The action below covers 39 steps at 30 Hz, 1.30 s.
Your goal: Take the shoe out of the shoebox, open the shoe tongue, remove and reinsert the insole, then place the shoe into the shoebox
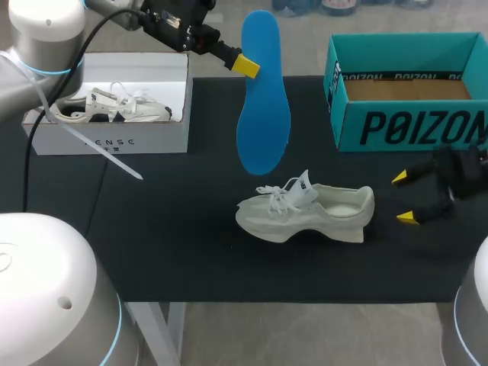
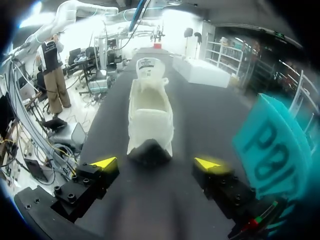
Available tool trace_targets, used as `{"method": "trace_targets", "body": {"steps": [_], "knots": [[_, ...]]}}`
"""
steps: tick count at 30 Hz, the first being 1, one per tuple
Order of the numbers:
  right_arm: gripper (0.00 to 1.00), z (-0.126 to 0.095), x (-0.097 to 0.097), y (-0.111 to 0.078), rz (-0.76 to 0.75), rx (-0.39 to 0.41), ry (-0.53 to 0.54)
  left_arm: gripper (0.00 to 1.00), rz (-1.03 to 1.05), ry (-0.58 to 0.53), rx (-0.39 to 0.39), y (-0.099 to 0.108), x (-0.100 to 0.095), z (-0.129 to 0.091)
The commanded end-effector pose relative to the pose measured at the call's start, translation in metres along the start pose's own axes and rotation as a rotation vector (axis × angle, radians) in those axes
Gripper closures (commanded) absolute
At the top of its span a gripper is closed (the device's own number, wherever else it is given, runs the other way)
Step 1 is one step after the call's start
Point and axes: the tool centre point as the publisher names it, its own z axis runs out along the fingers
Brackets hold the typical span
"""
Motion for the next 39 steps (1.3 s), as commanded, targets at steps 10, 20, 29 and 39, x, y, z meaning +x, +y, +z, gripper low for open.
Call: {"method": "trace_targets", "body": {"steps": [10, 20, 29, 39], "knots": [[0.0, -0.024, 0.003, 0.039, -0.01, 0.435, -0.012, 1.0, 0.0, 0.001, -0.002, 0.0, 0.0, 0.0], [0.0, -0.041, -0.001, 0.052, -0.03, 0.607, -0.019, 1.0, 0.0, 0.001, -0.002, 0.0, 0.0, 0.0], [0.0, -0.046, 0.0, 0.051, -0.034, 0.626, -0.017, 1.0, 0.0, 0.001, -0.002, 0.0, 0.0, 0.0], [0.0, -0.048, 0.003, 0.051, -0.017, 0.618, -0.07, 1.0, 0.0, 0.001, -0.002, 0.0, 0.0, 0.0]]}}
